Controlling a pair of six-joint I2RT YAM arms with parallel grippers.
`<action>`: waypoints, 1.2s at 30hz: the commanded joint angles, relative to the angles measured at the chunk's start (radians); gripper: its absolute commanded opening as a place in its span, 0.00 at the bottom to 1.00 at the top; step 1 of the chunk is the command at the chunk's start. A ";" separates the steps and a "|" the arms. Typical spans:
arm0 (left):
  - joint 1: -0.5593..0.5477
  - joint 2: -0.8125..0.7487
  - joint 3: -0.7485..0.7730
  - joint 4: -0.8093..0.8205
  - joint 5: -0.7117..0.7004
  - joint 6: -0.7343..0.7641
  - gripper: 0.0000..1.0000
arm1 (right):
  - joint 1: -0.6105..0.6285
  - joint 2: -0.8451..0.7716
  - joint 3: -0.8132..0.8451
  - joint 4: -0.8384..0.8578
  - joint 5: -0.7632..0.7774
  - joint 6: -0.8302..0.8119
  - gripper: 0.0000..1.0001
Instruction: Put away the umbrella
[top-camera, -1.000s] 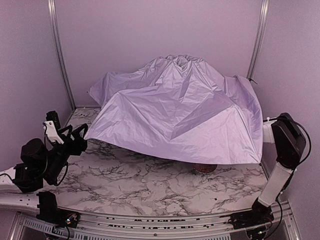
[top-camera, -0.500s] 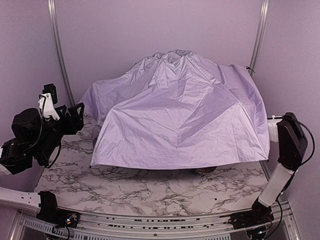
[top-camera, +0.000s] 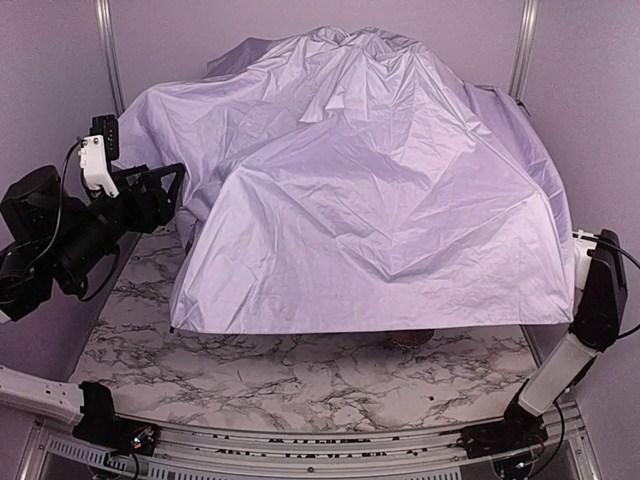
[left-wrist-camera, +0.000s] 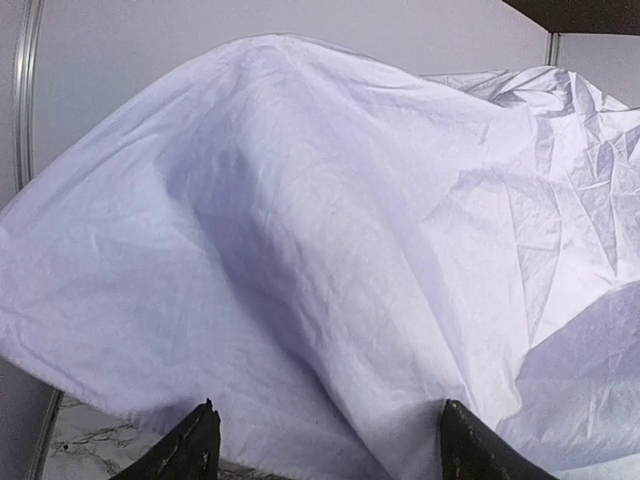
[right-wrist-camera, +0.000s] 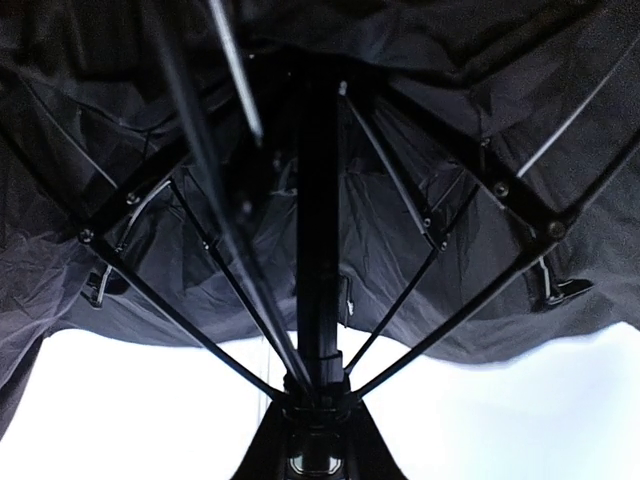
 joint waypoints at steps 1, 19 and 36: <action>0.001 0.054 0.029 -0.029 0.021 0.045 0.76 | 0.010 0.061 -0.092 0.092 -0.019 0.031 0.11; 0.015 0.320 -0.005 0.014 0.135 0.058 0.80 | 0.096 0.345 -0.557 0.581 0.084 -0.082 0.07; 0.020 0.128 -0.100 0.021 0.085 -0.013 0.80 | 0.016 0.134 -0.235 -0.086 -0.138 -0.123 0.09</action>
